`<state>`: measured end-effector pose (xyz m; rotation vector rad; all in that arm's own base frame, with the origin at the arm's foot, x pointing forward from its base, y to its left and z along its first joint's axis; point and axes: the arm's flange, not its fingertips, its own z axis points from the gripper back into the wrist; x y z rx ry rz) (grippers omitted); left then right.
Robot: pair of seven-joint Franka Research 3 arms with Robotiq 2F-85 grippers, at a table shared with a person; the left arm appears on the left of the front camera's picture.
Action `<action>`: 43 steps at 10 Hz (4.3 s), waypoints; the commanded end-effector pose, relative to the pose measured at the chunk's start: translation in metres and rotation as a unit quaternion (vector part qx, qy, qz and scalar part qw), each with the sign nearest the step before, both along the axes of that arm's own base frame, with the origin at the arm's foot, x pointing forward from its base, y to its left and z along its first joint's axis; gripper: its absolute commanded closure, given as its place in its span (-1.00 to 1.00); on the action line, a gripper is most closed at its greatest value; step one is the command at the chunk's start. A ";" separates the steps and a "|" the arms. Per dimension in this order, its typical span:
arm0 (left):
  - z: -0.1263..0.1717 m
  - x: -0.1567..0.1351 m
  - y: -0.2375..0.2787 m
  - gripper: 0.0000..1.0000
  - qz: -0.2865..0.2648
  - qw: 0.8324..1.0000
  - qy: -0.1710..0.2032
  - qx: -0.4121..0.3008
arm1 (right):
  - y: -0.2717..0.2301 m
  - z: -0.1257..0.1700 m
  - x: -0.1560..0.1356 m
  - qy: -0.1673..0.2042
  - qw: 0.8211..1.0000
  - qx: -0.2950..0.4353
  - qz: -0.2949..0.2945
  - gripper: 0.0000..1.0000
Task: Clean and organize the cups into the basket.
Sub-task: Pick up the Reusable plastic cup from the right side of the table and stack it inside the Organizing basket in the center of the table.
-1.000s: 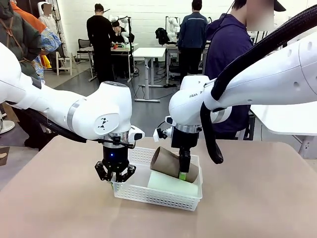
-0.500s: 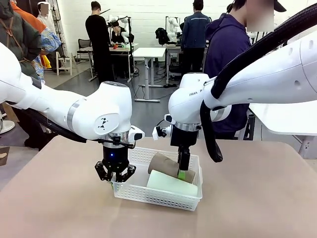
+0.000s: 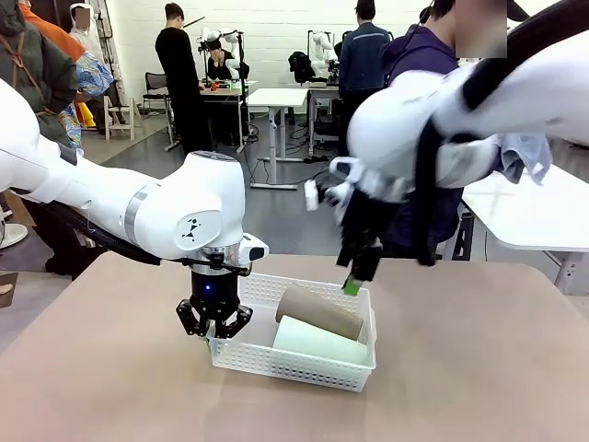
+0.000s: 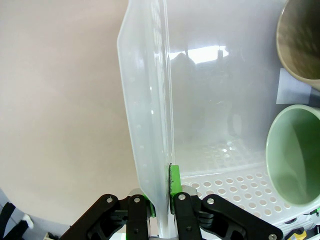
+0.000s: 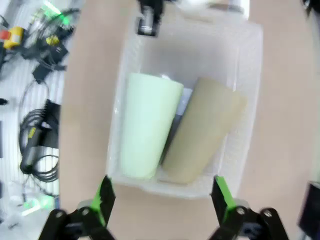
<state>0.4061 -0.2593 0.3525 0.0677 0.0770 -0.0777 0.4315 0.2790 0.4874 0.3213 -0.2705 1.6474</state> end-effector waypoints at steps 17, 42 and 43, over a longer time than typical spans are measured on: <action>0.002 0.000 0.000 1.00 0.001 1.000 -0.002 -0.001 | -0.419 -0.128 -0.024 0.029 0.907 0.408 -0.101 -1.00; 0.002 0.000 0.000 1.00 0.001 1.000 -0.002 -0.001 | -0.369 -0.246 0.060 0.125 0.913 0.381 -0.073 -1.00; 0.002 0.000 0.000 1.00 0.001 1.000 -0.002 -0.001 | -0.365 -0.248 0.059 0.125 0.913 0.384 -0.059 -1.00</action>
